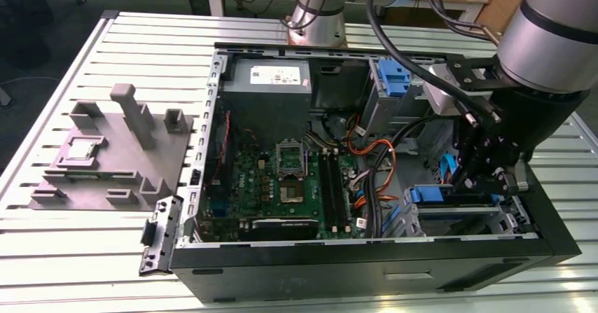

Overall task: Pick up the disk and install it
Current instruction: 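Insert the second disk wire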

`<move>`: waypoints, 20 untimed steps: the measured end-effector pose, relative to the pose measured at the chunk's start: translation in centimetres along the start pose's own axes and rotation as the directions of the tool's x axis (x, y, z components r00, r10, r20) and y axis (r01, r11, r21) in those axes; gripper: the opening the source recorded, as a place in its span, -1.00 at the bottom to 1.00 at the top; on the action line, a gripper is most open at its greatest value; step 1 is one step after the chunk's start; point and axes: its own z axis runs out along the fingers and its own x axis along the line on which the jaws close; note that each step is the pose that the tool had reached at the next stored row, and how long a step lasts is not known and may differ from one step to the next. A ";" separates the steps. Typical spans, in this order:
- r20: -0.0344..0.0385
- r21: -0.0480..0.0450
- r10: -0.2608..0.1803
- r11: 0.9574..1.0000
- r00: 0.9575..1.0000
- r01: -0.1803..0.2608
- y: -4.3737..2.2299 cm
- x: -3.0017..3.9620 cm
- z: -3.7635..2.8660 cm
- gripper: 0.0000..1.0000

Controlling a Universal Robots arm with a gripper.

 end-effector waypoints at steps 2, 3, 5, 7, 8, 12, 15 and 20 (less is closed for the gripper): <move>0.000 0.000 0.000 1.000 1.000 0.000 0.01 0.02 0.13 -0.68; 0.001 0.000 0.000 1.000 1.000 0.000 0.02 0.02 0.18 -0.68; 0.001 0.000 0.000 1.000 1.000 0.000 0.02 0.01 0.22 -0.68; 0.001 0.000 0.000 1.000 1.000 0.000 0.02 0.01 0.24 -0.68; 0.001 0.000 0.000 1.000 1.000 0.000 0.02 0.01 0.24 -0.68; 0.003 0.000 0.000 1.000 1.000 0.000 0.02 0.00 0.24 -0.66; 0.002 -0.002 0.000 1.000 1.000 0.000 -0.05 0.05 -0.44 -0.53; 0.002 -0.008 0.000 1.000 1.000 0.000 -0.16 0.12 -1.64 -0.53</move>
